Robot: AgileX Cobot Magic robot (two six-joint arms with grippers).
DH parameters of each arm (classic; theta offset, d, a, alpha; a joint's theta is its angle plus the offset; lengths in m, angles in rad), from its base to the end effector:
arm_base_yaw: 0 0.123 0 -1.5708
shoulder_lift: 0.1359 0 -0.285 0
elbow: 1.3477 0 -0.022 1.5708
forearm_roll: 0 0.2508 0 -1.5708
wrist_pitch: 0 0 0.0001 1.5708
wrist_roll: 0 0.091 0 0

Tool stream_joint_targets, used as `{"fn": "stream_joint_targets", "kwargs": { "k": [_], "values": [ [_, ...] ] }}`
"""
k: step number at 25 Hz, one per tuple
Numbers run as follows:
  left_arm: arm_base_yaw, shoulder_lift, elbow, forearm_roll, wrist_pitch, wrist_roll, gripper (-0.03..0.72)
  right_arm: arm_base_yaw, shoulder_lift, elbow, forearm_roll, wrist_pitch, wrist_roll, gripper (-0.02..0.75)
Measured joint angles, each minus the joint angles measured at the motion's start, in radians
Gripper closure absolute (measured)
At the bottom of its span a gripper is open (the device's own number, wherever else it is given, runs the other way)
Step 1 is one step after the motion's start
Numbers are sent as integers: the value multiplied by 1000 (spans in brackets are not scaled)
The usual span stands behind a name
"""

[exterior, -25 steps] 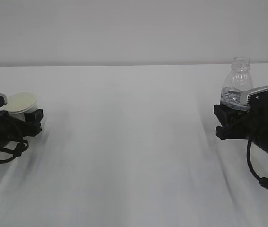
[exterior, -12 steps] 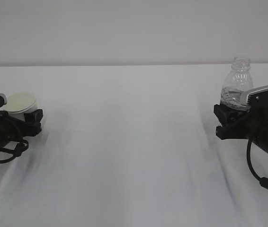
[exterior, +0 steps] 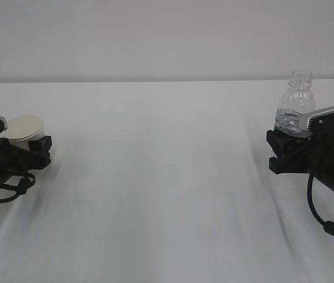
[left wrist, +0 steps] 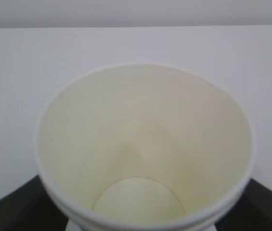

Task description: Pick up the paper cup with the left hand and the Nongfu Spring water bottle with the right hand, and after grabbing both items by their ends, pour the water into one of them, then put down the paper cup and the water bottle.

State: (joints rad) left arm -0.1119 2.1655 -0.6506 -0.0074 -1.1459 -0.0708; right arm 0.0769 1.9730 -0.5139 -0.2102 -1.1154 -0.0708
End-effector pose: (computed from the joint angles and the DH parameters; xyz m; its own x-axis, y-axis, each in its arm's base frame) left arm 0.3331 -0.0368 0.0648 -0.2834 -0.0424 -0.9581 0.0846 0.9940 -0.0690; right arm 0.3012 0.0403 0.1027 -0.2161 -0.1779 -0.9600 -0.2951 0.9492 -0.1094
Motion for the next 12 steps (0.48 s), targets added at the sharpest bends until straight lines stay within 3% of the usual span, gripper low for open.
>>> {"fn": "stream_joint_targets", "kwargs": {
  "k": [12],
  "values": [
    [0,0,0,17,0,1,100,0,0,0,0,0,0,330]
  ]
}}
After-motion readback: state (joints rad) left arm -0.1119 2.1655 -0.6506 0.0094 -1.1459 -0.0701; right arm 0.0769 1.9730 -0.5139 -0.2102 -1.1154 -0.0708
